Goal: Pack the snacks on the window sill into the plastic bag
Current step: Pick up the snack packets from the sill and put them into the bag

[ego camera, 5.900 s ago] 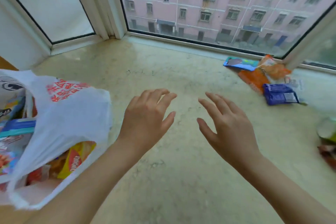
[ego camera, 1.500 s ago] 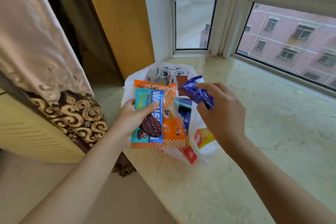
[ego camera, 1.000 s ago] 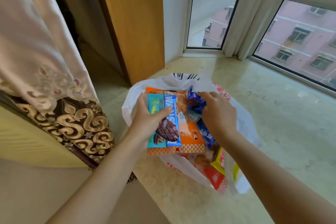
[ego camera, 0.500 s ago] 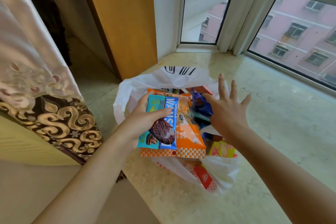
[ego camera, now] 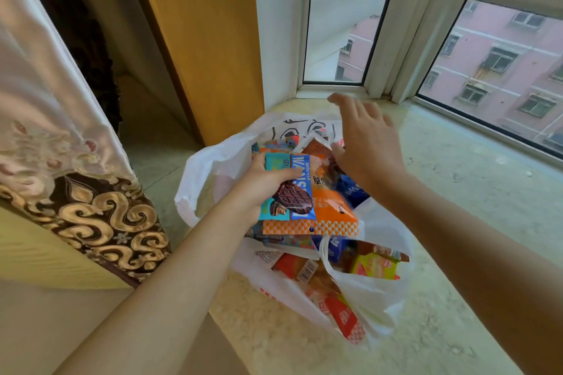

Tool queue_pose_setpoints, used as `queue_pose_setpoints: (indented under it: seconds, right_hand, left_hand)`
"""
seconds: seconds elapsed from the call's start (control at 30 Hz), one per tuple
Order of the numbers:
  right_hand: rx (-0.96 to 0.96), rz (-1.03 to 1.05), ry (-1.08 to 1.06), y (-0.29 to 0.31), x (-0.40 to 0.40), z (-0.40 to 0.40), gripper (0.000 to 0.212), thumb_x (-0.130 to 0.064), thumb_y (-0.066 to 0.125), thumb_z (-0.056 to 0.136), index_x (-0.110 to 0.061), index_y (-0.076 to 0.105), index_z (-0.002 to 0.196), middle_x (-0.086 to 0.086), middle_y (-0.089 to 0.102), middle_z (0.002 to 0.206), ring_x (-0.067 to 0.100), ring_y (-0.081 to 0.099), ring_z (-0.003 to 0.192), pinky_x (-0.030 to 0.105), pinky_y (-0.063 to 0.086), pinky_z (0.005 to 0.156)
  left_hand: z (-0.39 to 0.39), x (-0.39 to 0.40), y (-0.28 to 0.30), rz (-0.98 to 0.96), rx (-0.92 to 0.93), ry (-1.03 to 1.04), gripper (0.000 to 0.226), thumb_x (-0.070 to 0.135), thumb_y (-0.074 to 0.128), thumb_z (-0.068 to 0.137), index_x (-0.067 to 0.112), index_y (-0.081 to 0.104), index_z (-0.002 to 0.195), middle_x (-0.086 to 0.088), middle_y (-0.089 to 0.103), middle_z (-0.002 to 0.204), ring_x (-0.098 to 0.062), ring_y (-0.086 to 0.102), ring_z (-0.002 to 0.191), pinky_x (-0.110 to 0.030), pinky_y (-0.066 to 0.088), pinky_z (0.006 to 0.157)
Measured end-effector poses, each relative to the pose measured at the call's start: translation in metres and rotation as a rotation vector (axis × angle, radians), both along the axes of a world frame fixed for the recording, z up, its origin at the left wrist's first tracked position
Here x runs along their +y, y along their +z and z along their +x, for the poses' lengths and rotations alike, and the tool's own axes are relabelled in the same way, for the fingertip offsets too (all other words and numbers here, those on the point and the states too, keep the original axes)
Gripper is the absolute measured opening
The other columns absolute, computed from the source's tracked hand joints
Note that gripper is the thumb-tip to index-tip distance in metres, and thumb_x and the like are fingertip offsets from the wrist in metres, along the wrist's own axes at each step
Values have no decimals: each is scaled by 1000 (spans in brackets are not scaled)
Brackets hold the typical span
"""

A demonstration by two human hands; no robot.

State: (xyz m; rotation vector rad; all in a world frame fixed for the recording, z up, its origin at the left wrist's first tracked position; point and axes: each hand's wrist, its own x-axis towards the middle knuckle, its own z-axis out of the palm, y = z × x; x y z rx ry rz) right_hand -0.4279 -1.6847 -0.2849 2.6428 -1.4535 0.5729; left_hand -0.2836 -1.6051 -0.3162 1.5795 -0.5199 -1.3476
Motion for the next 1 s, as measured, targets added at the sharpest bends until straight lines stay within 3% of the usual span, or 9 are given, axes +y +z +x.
queue_pose_setpoints:
  seconds: [0.07,0.17,0.27,0.33,0.4,0.57,0.77,0.9,1.0]
  right_hand:
    - [111,-1,26,3,-11,24,65,-18,65,84,-25,33,140,1,54,133,26,44,126,50,27,105]
    - [215,-72,-9,8,-22,36,32,-12,58,85,-28,61,112,0,67,106,23,52,114,55,15,110]
    - [-68,-112,-97,22,-31,33,30,-7,52,83,-26,69,100,2,71,101,24,58,104,51,19,107]
    - [-202,-140,-133,30,-38,29,23,-15,52,87,-25,71,96,4,72,97,26,61,97,45,26,99]
    - [-223,-160,-133,29,-40,24,20,-19,54,88,-24,72,94,6,73,93,29,61,91,41,31,92]
    - [-208,-138,-88,10,-33,15,15,-22,58,86,-26,70,94,3,72,93,28,62,91,36,30,88]
    - [-35,-93,-23,-9,-12,-19,53,-35,67,82,-27,51,132,4,55,131,31,47,121,54,24,107]
    - [88,-251,291,-33,22,-64,47,-36,53,83,-21,53,127,8,52,134,29,43,124,55,25,109]
    - [351,-94,541,-60,42,-92,56,-47,50,79,-20,56,128,0,61,128,24,42,131,51,13,114]
  left_hand:
    - [2,1,-1,0,20,-3,58,9,74,82,18,44,131,-15,70,104,-23,71,72,-31,59,57]
    - [5,-3,-3,-36,15,9,57,4,75,78,20,49,125,-15,70,108,-27,71,82,-34,59,66]
    - [0,-17,-5,-148,-90,23,62,-6,73,77,19,47,128,-7,64,115,-25,65,98,-36,55,83]
    - [-5,-27,-9,-188,-159,17,64,-3,70,82,15,43,136,0,58,110,-17,59,98,-26,52,76]
    - [-6,-36,-18,-171,-290,-5,55,9,67,88,13,44,137,1,56,116,-12,53,100,-20,45,73]
    - [6,-48,-49,-97,-780,-22,55,37,55,96,13,39,143,-5,46,144,-24,42,133,-30,34,105]
    - [-12,-13,-48,-234,-1178,-227,60,48,37,99,19,26,150,-5,21,158,-22,17,145,-40,19,117]
    - [-34,27,-43,-390,-1355,-409,54,52,37,98,26,38,146,4,31,153,-16,26,140,-37,25,111]
    - [-44,40,-45,-357,-1569,-608,58,61,34,95,25,51,137,8,44,146,-11,27,141,-42,4,114]
